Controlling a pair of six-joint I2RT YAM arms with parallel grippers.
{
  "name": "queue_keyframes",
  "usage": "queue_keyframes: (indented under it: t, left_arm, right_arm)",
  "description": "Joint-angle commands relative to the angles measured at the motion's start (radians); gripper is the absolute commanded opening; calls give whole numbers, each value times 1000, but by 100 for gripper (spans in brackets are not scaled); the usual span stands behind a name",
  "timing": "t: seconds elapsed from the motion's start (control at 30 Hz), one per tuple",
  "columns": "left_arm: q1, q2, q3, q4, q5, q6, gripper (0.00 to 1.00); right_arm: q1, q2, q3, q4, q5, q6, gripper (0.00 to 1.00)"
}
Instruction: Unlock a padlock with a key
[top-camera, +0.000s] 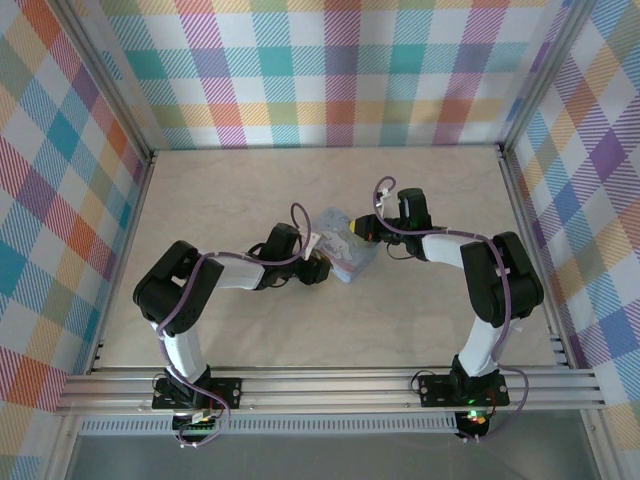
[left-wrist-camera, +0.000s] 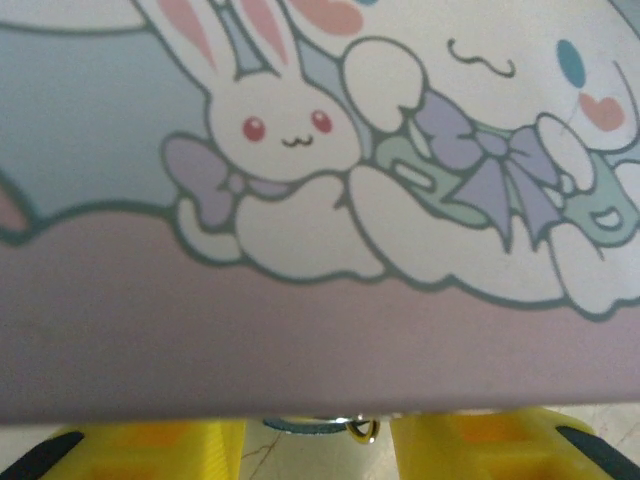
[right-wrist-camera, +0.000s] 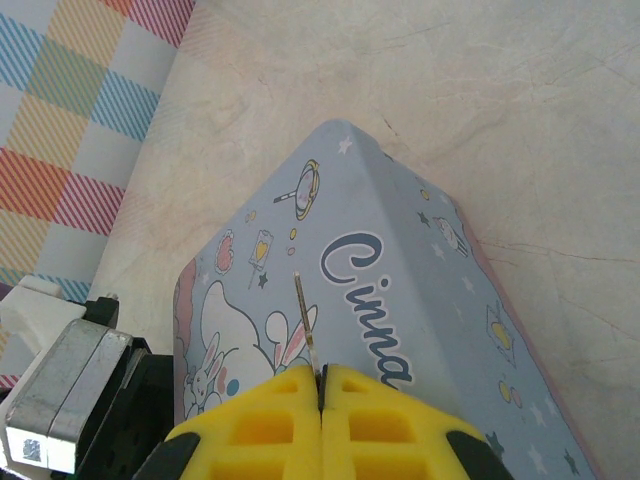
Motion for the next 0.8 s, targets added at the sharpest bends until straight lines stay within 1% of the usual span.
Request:
queue_keyframes:
  t: [0.0, 0.2, 0.4, 0.5, 0.77]
  left_arm:
    - [5, 14, 6, 62, 46, -27, 41]
    - [2, 29, 1, 73, 45, -41, 39]
    - [-12, 29, -17, 110, -1, -60, 40]
    - [-20, 27, -19, 112, -14, -60, 42]
    - [-38, 27, -19, 101, -42, -43, 42]
  right_arm:
    - [-2, 61, -33, -147, 47, -13, 0]
    - [-3, 61, -32, -145, 46, -9, 0]
    - [-2, 61, -33, -145, 45, -10, 0]
    - [-2, 61, -31, -145, 46, -9, 0]
    - [-2, 62, -29, -146, 46, -10, 0]
